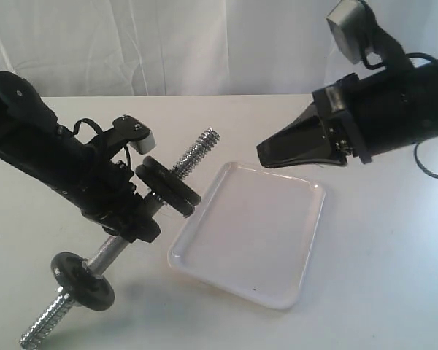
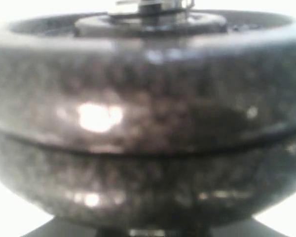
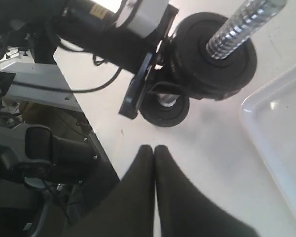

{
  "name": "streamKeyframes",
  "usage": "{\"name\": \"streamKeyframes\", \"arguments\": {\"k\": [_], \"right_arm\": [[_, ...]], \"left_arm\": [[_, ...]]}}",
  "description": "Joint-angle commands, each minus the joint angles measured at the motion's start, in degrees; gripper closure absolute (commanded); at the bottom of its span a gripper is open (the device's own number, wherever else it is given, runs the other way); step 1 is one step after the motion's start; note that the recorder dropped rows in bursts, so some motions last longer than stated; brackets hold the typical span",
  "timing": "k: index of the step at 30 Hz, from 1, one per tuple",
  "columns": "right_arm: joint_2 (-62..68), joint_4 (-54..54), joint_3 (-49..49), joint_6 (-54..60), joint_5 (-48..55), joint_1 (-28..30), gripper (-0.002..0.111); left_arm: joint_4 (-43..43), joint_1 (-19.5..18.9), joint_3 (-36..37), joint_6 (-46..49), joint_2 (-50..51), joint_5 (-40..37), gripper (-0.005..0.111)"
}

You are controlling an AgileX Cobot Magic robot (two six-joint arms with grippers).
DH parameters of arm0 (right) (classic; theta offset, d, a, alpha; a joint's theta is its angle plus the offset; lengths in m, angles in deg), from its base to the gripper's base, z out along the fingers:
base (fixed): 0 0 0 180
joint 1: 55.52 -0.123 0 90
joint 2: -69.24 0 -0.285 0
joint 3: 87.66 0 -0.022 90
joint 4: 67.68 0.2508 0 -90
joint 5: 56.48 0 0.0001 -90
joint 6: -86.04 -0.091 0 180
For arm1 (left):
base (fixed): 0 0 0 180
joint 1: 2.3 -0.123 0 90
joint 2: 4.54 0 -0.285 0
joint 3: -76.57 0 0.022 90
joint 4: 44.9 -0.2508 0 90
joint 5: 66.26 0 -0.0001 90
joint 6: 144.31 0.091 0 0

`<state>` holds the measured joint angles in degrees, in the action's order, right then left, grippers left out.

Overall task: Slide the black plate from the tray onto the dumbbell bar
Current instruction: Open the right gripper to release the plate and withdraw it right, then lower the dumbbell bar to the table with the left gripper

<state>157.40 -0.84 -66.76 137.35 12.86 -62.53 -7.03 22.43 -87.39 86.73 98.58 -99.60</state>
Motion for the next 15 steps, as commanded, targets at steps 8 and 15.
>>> {"name": "streamKeyframes", "arguments": {"k": [8,15], "right_arm": [[-17.65,-3.68,14.68,0.89,-18.18,0.20,0.108],[-17.94,-3.68,18.33,0.89,-24.82,0.20,0.108]], "left_arm": [[13.10,0.02,-2.55,-0.14,1.31,18.59,0.107],[13.10,0.02,-10.49,-1.53,6.90,21.04,0.107]]}}
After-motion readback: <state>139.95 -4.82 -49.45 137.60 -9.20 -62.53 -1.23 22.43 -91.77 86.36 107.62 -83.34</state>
